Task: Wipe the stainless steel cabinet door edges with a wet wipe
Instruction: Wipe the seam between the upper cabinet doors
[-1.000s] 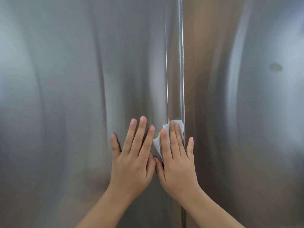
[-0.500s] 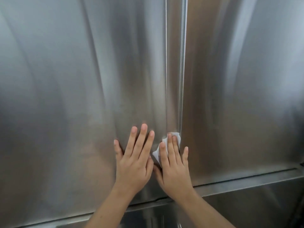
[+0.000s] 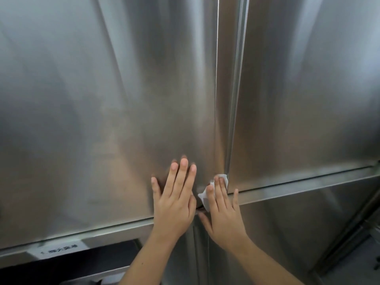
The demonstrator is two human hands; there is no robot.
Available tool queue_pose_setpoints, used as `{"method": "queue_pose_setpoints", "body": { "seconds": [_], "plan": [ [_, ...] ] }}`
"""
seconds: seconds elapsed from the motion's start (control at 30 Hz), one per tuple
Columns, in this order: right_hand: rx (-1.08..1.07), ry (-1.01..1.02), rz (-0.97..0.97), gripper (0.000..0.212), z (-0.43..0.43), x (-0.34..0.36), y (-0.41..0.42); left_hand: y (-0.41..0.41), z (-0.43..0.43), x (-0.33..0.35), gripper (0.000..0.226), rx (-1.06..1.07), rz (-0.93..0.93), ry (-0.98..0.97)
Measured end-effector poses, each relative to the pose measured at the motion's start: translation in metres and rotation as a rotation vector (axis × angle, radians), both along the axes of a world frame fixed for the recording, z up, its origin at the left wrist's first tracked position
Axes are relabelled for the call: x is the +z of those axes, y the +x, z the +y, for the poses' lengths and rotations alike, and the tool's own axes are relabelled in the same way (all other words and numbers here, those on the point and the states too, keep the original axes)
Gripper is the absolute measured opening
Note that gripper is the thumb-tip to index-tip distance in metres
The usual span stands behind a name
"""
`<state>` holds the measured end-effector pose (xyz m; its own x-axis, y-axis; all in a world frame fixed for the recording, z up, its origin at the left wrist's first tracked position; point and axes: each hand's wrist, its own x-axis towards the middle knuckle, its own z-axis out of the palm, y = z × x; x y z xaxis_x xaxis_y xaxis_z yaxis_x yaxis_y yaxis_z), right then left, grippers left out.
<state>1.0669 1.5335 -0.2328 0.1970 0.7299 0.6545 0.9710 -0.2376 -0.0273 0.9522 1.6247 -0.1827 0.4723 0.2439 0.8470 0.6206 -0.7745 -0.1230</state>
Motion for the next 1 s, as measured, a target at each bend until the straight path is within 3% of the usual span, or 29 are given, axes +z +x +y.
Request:
{"method": "queue_pose_setpoints", "body": {
  "seconds": [0.2,0.67,1.0],
  "plan": [
    [-0.066,-0.184,0.078,0.068,-0.017,-0.025,-0.010,-0.003,-0.007,0.004,0.055,-0.015,0.021,-0.054],
    [-0.144,-0.260,0.069,0.064,-0.034,0.003,-0.025,-0.030,-0.043,-0.017,0.053,-0.127,0.268,-0.327],
    [-0.154,-0.218,0.063,0.060,-0.058,0.023,-0.029,-0.031,-0.068,-0.008,0.048,-0.202,0.248,-0.414]
  ]
}}
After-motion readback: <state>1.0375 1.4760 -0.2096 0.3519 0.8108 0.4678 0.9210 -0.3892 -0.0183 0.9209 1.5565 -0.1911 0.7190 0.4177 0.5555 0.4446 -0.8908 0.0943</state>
